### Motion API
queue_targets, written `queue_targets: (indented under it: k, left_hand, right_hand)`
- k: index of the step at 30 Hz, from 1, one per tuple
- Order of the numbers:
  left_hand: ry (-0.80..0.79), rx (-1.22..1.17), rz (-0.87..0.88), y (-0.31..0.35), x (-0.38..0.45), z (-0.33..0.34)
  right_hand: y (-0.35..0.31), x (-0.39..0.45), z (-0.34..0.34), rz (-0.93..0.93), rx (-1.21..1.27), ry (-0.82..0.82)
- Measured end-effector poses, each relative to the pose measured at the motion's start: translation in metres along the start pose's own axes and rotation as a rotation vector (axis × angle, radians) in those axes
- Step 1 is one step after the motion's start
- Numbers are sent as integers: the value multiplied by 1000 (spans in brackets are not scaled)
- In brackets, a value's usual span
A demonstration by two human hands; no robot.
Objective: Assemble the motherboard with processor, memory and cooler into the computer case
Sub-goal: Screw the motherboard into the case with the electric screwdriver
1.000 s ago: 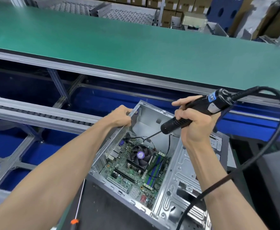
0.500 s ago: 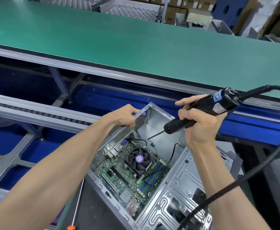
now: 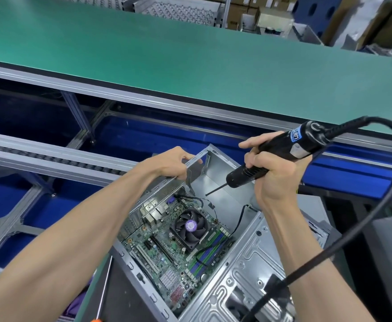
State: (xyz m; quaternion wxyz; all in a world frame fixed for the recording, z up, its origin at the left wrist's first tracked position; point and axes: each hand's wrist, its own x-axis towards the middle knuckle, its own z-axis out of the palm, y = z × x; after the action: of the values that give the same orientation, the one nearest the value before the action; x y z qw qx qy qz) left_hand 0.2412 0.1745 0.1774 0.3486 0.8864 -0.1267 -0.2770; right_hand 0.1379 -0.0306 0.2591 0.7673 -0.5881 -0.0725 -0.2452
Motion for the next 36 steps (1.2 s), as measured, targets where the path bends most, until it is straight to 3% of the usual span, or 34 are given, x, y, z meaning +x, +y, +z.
queue_targets:
  k: [13,20,26,36]
  left_hand:
    - [-65,147,119,39,31,31]
    - [285,113,177,20,-2,36]
    - [587,131,28,-11,-46,47]
    - [553,-96,-40,-10,-47,54]
  right_hand:
    - [3,-2,-8,17,-57,-54]
    - [20,0,-8,33,-82,-36]
    - [40,2,-1,57,-114,-93]
    - [63,7,-9,110,-88,-120]
